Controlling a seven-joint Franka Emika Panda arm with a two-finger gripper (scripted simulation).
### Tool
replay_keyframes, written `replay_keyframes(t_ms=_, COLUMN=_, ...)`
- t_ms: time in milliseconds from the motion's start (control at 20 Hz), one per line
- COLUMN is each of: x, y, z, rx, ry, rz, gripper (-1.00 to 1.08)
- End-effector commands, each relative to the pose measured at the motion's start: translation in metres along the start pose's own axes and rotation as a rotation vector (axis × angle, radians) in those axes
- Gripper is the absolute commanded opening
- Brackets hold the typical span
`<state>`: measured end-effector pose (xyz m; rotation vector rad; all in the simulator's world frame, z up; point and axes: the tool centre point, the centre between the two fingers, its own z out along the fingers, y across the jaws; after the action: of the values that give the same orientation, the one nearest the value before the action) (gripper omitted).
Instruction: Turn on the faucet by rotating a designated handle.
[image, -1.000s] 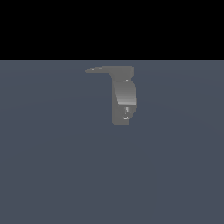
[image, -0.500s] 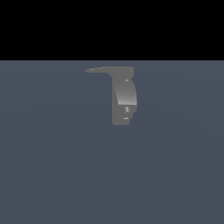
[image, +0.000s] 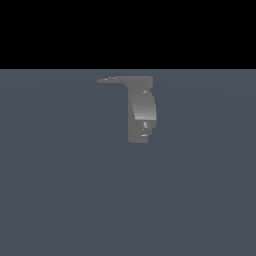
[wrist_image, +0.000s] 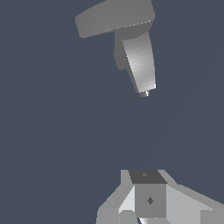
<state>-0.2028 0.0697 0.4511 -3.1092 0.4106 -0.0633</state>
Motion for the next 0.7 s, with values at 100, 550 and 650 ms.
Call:
replay_keyframes(t_ms=100, x=0.014, y=-0.022, z=0.015, rx=0.0, ry=-0.002, rz=0.094, gripper=-1.0)
replay_keyframes(t_ms=550, x=0.048, y=-0.06, z=0.043, rx=-0.002, ry=-0.007, rz=0.279, gripper=-1.0)
replay_keyframes(t_ms=650, x=0.056, y=-0.067, z=0.05, rx=-0.002, ry=-0.008, rz=0.319, gripper=-1.0)
